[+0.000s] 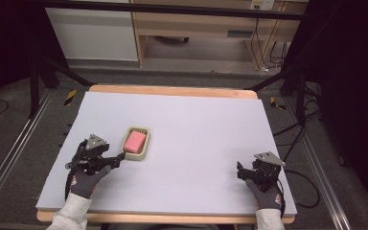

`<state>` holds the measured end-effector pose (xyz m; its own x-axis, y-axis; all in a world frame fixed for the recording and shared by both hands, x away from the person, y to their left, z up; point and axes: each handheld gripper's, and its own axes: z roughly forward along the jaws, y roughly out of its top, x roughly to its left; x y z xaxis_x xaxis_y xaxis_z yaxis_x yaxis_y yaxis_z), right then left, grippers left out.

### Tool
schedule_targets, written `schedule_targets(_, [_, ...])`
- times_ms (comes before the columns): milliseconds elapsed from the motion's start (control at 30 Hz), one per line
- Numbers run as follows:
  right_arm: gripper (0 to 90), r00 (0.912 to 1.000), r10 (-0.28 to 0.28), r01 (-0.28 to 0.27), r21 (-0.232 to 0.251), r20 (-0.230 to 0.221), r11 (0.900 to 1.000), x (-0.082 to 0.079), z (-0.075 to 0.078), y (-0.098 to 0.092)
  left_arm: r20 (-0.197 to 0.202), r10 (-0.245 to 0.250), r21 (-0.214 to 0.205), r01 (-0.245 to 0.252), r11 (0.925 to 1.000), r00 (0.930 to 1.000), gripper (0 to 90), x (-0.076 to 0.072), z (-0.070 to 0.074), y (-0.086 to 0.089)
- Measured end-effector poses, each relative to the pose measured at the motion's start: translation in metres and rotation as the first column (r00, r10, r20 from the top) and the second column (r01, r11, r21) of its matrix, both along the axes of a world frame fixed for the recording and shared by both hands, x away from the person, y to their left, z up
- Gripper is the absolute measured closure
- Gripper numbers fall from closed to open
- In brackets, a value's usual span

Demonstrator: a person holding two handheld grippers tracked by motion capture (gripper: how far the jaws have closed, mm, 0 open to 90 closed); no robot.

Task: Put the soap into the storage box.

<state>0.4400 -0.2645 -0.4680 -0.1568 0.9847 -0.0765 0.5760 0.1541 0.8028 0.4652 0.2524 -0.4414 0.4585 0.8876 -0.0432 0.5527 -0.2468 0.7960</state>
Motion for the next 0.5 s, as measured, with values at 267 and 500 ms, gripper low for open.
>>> schedule_targets(267, [5.9, 0.9999, -0.017, 0.017, -0.002, -0.003, 0.9999, -0.003, -0.001, -0.008, 0.002, 0.049, 0.005, -0.049, 0.9988, 0.9988, 24.8, -0.011, -0.014, 0.019])
schedule_targets(500, [5.9, 0.9996, -0.024, 0.024, 0.003, -0.014, 0.9997, -0.004, -0.002, -0.011, -0.011, 0.084, 0.04, -0.084, 0.9957, 0.9964, 24.8, -0.014, -0.022, 0.028])
